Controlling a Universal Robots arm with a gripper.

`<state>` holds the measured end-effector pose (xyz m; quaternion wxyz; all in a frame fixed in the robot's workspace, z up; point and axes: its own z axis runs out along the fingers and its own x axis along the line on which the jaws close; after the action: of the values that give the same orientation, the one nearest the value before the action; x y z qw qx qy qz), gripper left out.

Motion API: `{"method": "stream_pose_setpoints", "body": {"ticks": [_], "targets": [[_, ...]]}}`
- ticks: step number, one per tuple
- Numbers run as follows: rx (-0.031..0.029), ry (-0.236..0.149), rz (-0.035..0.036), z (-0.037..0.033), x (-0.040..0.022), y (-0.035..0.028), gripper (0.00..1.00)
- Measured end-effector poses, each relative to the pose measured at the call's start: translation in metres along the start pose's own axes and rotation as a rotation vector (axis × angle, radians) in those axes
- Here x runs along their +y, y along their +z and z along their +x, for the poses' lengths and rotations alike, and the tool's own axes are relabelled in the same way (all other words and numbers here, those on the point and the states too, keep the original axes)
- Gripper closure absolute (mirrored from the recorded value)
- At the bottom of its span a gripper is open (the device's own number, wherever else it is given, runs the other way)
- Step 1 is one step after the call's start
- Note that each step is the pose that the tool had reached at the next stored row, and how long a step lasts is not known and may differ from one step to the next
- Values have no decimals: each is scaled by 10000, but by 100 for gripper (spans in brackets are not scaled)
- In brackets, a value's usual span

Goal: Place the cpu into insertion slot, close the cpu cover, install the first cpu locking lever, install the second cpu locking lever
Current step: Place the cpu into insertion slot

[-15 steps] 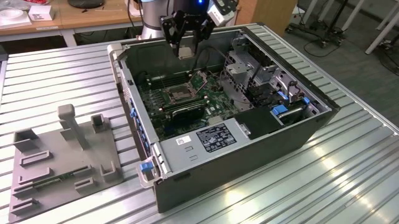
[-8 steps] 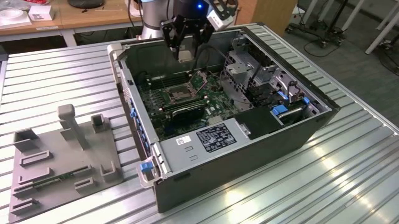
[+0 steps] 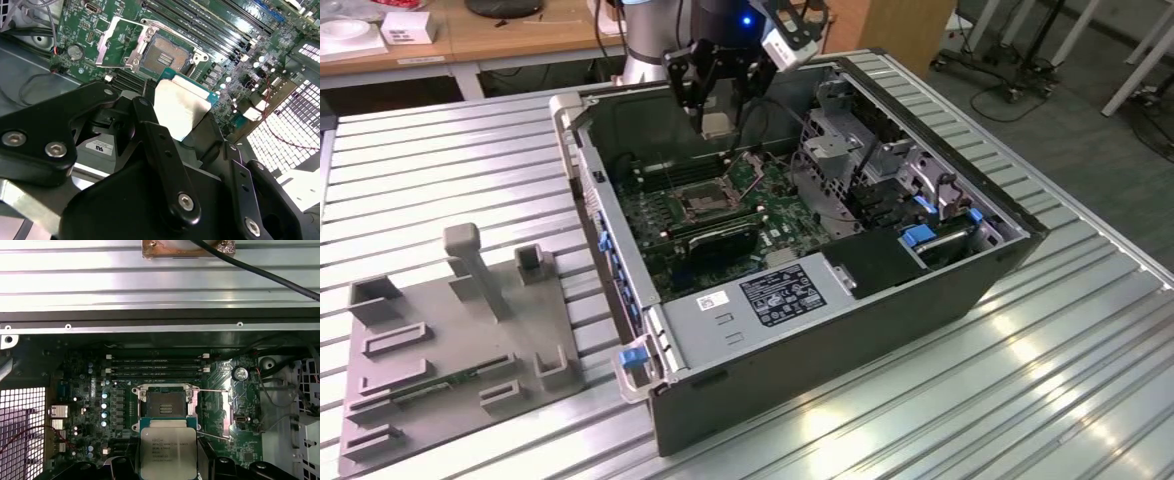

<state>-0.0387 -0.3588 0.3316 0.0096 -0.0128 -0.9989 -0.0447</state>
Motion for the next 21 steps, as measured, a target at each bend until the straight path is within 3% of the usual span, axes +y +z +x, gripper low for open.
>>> {"method": "stream_pose_setpoints", "body": {"ticks": [13, 21], "targets": [[-2, 19, -3, 0, -1, 4, 46], [-46, 513, -11, 0, -2, 14, 46]]}}
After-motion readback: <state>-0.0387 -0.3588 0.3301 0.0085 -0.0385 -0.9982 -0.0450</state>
